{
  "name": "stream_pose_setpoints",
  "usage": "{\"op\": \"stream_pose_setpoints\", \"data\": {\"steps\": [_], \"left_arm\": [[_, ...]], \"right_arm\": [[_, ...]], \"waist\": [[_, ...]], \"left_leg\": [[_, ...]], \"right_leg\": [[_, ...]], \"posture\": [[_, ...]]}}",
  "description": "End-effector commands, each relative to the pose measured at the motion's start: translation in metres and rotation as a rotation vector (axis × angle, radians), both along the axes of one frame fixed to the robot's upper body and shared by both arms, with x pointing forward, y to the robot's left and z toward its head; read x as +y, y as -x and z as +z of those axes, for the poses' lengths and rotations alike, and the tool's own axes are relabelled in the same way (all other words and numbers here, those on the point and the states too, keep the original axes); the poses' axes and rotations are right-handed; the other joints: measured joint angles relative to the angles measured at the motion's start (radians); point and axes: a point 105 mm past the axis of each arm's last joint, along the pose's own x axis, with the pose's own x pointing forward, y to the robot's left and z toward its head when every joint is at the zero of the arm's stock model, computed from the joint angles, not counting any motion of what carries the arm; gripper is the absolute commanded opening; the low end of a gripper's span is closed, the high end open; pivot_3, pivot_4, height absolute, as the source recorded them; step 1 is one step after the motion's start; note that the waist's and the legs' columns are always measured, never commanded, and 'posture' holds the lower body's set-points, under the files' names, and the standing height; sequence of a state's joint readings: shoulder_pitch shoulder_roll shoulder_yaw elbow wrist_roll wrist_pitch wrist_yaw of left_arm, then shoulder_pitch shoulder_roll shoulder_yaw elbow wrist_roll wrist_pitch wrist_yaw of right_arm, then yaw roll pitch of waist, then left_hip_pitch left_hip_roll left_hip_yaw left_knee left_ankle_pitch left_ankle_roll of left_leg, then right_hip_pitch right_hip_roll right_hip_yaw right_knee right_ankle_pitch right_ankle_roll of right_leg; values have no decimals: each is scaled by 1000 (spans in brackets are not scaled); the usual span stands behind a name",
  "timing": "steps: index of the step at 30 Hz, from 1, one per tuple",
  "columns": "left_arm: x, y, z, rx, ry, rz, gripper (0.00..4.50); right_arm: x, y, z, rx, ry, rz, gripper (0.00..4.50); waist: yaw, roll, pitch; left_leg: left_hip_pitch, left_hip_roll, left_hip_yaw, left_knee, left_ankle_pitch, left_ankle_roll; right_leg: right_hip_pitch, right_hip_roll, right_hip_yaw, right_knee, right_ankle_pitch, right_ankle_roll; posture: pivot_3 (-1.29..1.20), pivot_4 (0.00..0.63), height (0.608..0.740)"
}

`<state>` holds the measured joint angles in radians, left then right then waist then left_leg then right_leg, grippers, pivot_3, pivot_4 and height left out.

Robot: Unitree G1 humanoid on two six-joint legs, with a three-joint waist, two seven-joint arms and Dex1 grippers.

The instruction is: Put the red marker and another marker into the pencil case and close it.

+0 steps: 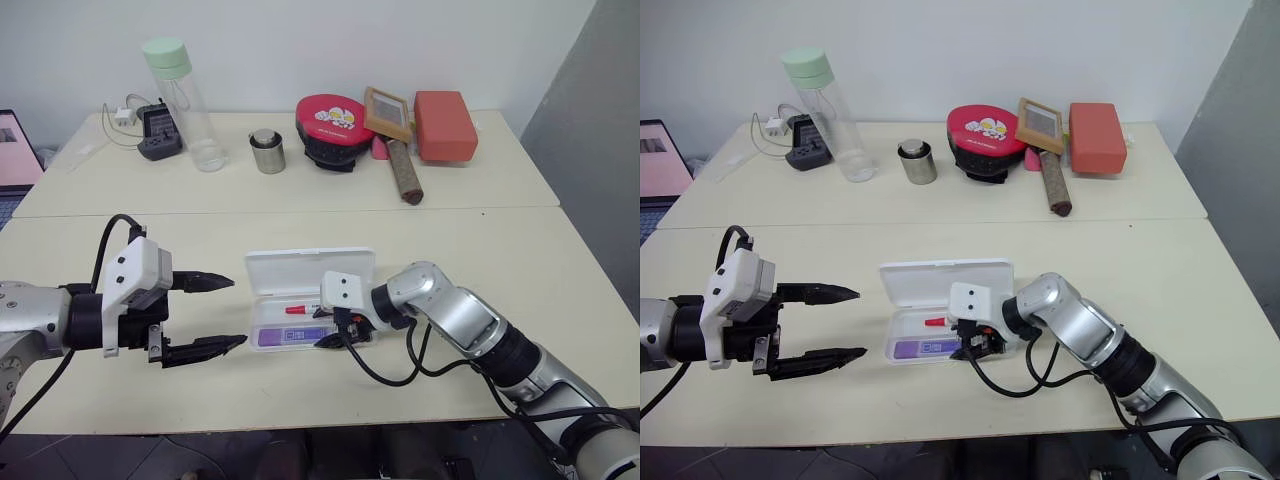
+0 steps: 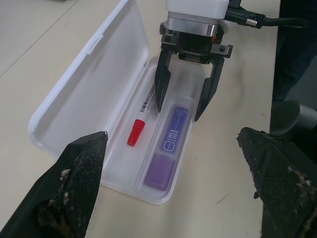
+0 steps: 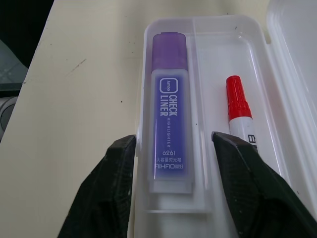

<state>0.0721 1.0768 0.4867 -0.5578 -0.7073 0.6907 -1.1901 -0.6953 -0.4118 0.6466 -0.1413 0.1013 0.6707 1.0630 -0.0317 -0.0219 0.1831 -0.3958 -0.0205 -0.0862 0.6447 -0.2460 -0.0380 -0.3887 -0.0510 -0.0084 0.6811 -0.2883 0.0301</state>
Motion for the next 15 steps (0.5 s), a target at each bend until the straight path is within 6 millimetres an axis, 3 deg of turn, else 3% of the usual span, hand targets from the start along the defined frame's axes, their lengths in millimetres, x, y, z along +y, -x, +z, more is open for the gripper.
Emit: {"op": "stream_pose_setpoints", "data": {"steps": [1,4,8,13,15], "left_arm": [[-4,1,5,-26,-6,-29,4500],[-6,1,6,-26,4,-36,4500],[-16,0,5,-23,34,-71,4500],[-45,-5,2,-44,85,-158,4500],[-62,-10,0,-62,121,-203,4500]], "right_arm": [[5,0,18,-31,-50,31,3702],[6,0,34,-31,-113,32,4327],[-13,8,62,-2,-227,0,4420],[-69,0,69,17,-240,-240,4420],[-109,-14,66,4,-196,-445,4420]], "waist": [[0,0,0],[0,0,0],[1,0,0],[11,-1,-1],[8,-1,0]], "left_leg": [[0,0,0,0,0,0],[0,0,0,0,0,0],[0,0,0,0,0,0],[-1,-2,-1,0,0,0],[-1,-2,0,0,0,0]], "right_leg": [[0,0,0,0,0,0],[0,0,0,0,0,0],[0,0,0,0,0,0],[1,-2,-1,-1,0,0],[1,-2,0,-1,0,0]], "posture": [[0,150,740],[0,150,740],[0,150,740],[0,150,740],[0,150,740]]}}
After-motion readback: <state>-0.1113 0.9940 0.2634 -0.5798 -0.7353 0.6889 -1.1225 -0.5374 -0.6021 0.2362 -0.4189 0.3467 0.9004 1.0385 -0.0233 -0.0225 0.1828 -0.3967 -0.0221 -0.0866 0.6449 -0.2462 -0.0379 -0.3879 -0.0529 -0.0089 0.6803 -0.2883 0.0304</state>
